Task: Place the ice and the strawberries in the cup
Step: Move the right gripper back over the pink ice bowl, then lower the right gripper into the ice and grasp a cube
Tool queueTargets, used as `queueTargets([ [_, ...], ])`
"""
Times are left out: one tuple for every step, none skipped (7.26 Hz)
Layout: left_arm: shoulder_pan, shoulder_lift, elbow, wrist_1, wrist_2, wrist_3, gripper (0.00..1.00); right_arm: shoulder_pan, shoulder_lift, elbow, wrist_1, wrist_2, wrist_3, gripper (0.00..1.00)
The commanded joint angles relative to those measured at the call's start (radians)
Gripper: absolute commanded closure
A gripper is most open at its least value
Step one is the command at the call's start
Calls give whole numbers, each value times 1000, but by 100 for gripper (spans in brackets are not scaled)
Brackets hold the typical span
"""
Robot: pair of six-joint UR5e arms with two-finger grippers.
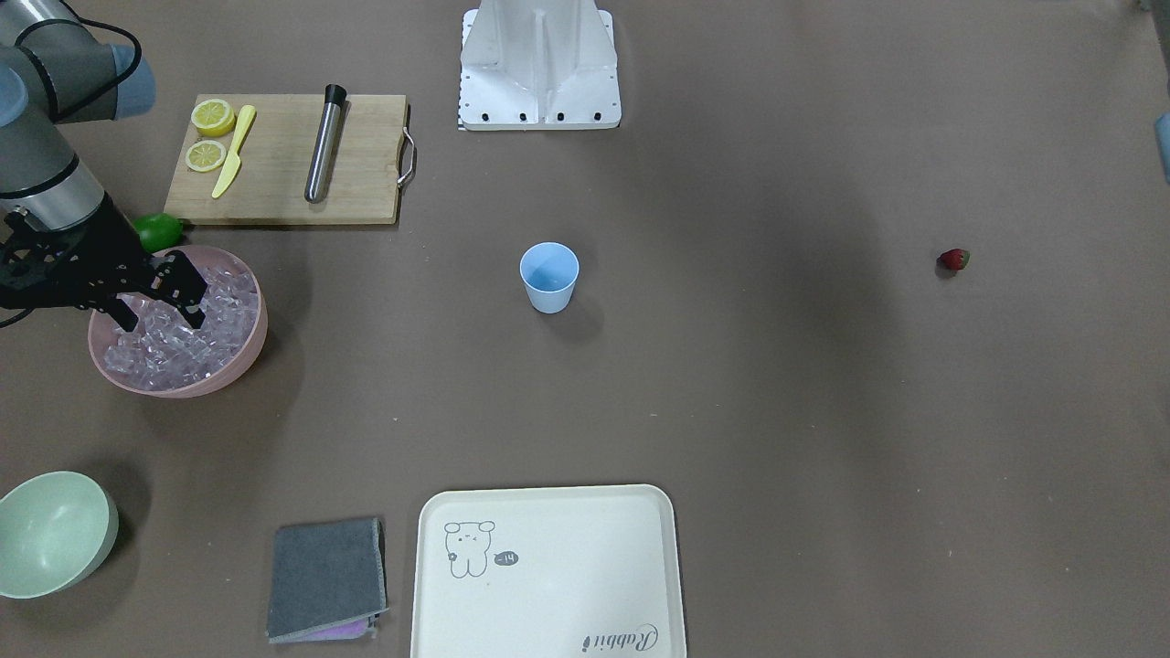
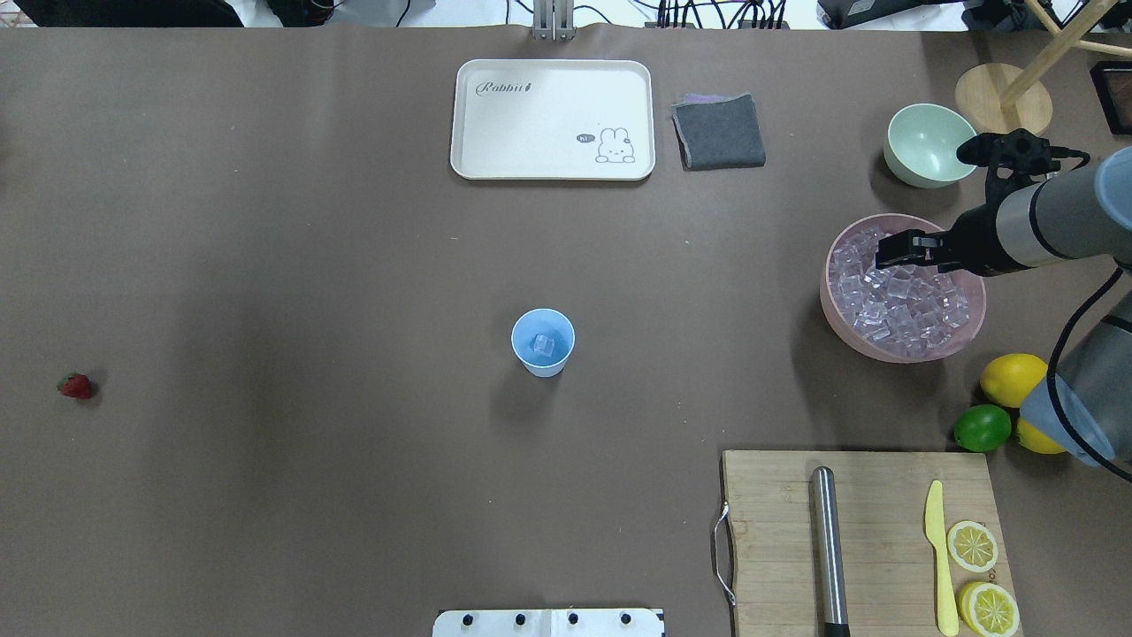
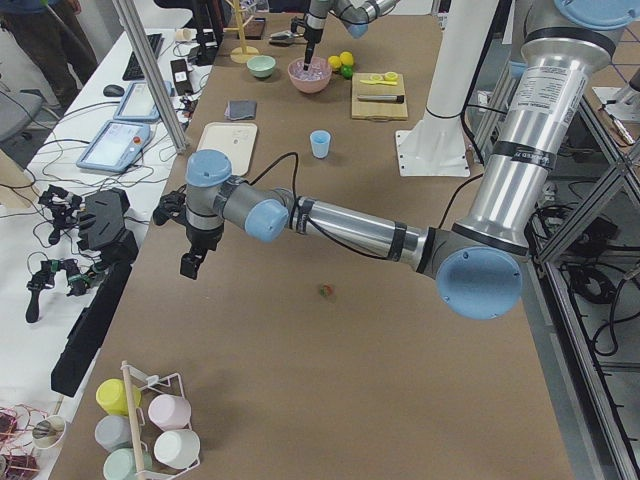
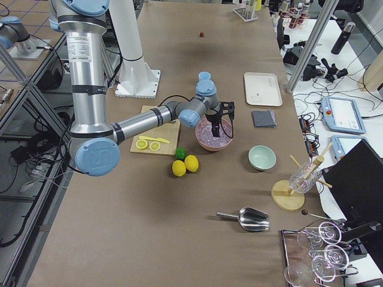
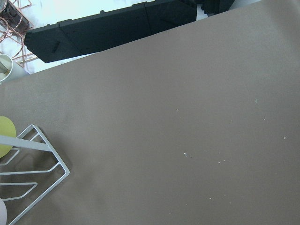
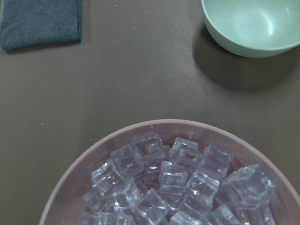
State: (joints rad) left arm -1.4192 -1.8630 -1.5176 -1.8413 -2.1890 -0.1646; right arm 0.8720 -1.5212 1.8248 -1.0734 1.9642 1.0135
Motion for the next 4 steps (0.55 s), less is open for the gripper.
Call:
queueTargets([
  [0, -1, 0, 1, 2, 2, 2, -54, 21, -31, -6, -48, -1, 13],
  [0, 1, 0, -1, 2, 2, 2, -60, 26, -41, -8, -53, 0, 14],
  [0, 4, 0, -1, 2, 2, 2, -59, 21, -42, -11, -56, -1, 20],
  [0, 7, 0, -1, 2, 2, 2, -62, 21, -53, -11, -76, -3, 21],
])
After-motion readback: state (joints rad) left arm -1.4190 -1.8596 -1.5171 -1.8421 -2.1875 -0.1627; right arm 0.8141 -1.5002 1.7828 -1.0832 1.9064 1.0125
